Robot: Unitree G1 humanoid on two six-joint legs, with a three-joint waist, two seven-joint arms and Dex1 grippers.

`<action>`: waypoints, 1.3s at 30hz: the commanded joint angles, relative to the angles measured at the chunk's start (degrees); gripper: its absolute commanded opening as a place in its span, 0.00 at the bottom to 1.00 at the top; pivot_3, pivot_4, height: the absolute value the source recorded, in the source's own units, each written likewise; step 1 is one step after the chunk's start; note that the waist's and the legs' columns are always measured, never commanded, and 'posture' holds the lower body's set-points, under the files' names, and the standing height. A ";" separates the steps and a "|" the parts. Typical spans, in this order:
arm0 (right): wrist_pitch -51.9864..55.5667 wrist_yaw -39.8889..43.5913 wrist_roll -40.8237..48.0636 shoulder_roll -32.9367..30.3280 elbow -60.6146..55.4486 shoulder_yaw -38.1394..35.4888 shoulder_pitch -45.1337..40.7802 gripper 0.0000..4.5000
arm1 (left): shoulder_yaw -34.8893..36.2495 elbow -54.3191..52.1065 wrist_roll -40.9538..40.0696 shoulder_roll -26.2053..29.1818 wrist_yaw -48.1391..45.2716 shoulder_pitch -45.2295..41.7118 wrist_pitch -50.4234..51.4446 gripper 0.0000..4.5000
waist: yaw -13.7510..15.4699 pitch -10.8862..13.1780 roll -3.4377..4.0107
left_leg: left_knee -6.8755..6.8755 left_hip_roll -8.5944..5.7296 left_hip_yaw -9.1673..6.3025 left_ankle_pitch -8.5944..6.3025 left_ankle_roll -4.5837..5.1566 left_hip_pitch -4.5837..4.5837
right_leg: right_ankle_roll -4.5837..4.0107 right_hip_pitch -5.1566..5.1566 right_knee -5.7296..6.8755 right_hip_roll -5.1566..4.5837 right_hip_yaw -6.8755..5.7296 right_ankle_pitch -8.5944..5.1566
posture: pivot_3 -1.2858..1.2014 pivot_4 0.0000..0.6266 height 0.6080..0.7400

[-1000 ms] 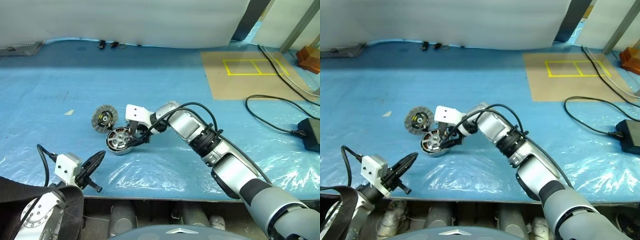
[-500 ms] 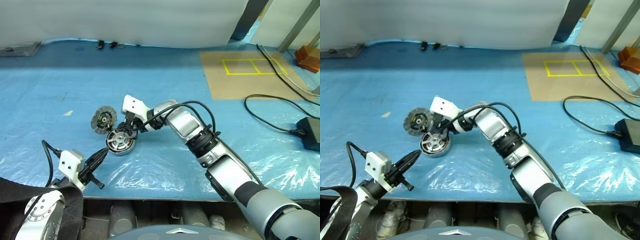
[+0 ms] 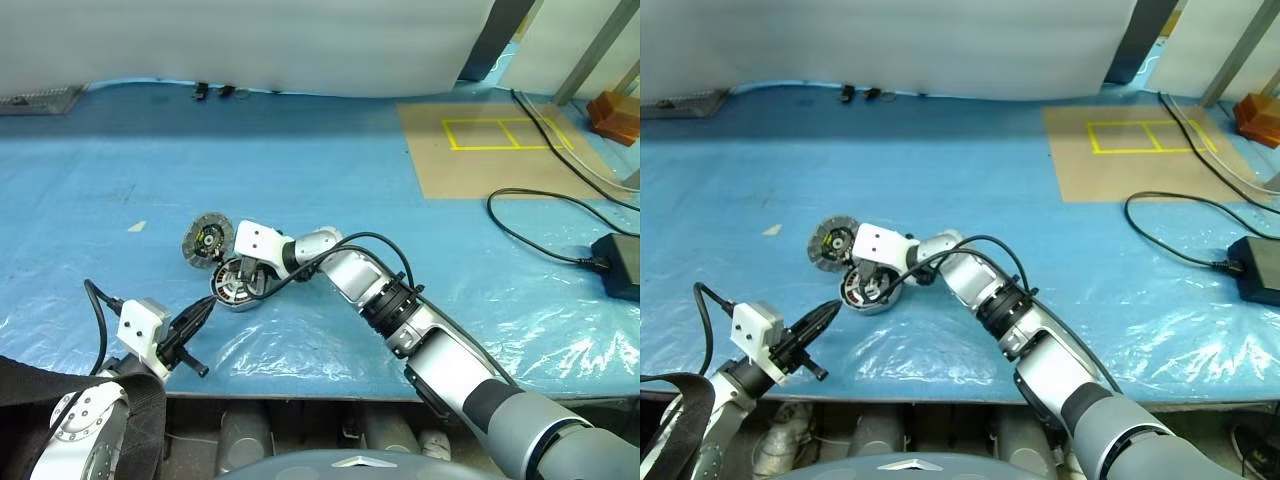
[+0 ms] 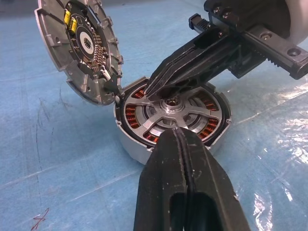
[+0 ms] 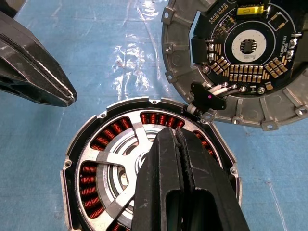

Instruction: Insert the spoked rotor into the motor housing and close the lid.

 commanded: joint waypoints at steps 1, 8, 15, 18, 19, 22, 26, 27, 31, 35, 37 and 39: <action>1.83 1.45 4.71 2.66 -3.08 -4.16 -1.18 0.01 | 0.84 -1.14 0.00 0.65 -0.03 -0.42 -0.41 0.00 | -0.02 0.00 0.00 | 0.00 0.00 0.00 0.00 0.00 -0.05 | -0.01 -0.04 0.00 0.00 0.00 0.00 | 0.52 0.24 1.00; 4.87 2.75 0.51 0.56 -1.04 0.46 0.30 0.01 | 0.95 -0.41 -0.12 0.40 0.04 -1.25 -0.70 0.00 | -0.01 0.00 0.00 | -0.04 0.00 0.00 0.00 0.00 -0.08 | -0.01 -0.06 -0.04 0.01 -0.01 0.00 | 0.52 0.24 1.00; -2.63 1.57 -1.31 -2.10 1.02 0.84 1.73 0.01 | 1.83 0.12 -1.21 -0.21 0.48 -1.38 -0.83 0.00 | 0.08 -0.09 0.18 | -0.02 -0.04 0.00 0.00 0.00 0.23 | 0.35 0.20 0.00 -0.04 -0.01 -0.20 | 0.52 0.24 1.00; -3.02 3.37 2.73 -1.37 -2.15 -2.65 1.68 0.01 | 2.83 0.25 -3.19 -0.51 0.21 -1.67 -0.52 0.00 | 0.17 -0.09 0.18 | 0.04 -0.03 -0.01 0.00 0.01 0.20 | 0.39 0.21 0.02 -0.04 -0.01 -0.22 | 0.52 0.24 1.00; -3.42 4.64 4.35 -1.58 -4.08 -3.81 1.79 0.01 | 3.48 0.54 -3.62 -0.36 0.05 -1.47 -0.45 0.00 | 0.16 -0.08 0.16 | 0.07 -0.03 -0.01 0.00 0.01 0.18 | 0.39 0.20 0.04 -0.04 -0.01 -0.21 | 0.52 0.24 1.00; -3.34 6.26 6.64 -2.69 -8.07 -5.92 1.89 0.01 | 5.83 1.82 -4.96 0.02 0.14 -0.99 0.53 0.00 | 0.04 -0.08 0.14 | 0.08 0.00 -0.02 0.00 0.01 0.04 | 0.04 0.08 0.03 -0.01 -0.01 -0.01 | 0.52 0.24 1.00; -0.33 7.74 8.77 -5.76 -13.47 -8.82 1.59 0.01 | 8.38 6.11 -2.51 2.48 2.73 -3.01 3.67 0.00 | 0.01 -0.09 0.12 | 0.01 0.02 -0.01 0.00 0.00 -0.07 | 0.00 -0.03 -0.01 0.09 -0.03 0.00 | 0.52 0.24 1.00; 1.48 8.50 10.10 -6.61 -15.46 -9.69 1.77 0.01 | 8.55 6.72 -2.44 2.83 3.15 -4.10 4.12 0.00 | 0.02 -0.09 0.12 | 0.01 0.00 -0.01 0.00 0.00 -0.10 | -0.01 -0.05 -0.01 0.09 -0.03 0.00 | 0.52 0.24 1.00; 7.37 12.21 14.60 -11.28 -24.00 -11.30 4.19 0.01 | 7.62 9.50 -1.94 4.02 4.86 -11.95 6.16 0.00 | 0.58 -0.09 0.11 | 0.04 -0.04 -0.02 0.00 0.01 -0.11 | 0.01 -0.03 -0.01 0.01 -0.03 0.01 | 0.52 0.24 1.00; 9.35 12.55 15.34 -14.99 -26.94 -11.35 6.04 0.01 | 7.18 13.28 -3.00 4.60 4.75 -21.68 8.08 0.00 | 0.71 -0.13 0.03 | 0.14 -0.10 -0.04 0.01 0.00 -0.04 | 0.02 0.06 0.05 0.01 -0.03 0.02 | 0.52 0.24 1.00; 8.30 11.78 13.84 -16.73 -26.75 -10.78 6.94 0.01 | 6.14 16.46 -2.96 5.10 3.60 -26.58 8.97 0.00 | 0.62 -0.14 0.03 | 0.18 -0.27 -0.04 0.08 -0.11 -0.05 | 0.03 0.05 0.07 -0.01 -0.02 0.04 | 0.52 0.24 1.00; 6.74 10.86 12.61 -17.72 -26.50 -10.20 7.35 0.01 | 4.97 20.15 -2.47 5.60 1.88 -30.96 9.22 0.00 | 0.36 -0.14 0.02 | 0.18 -0.29 -0.05 0.14 -0.21 -0.06 | 0.03 0.05 0.07 0.00 -0.01 0.05 | 0.52 0.24 1.00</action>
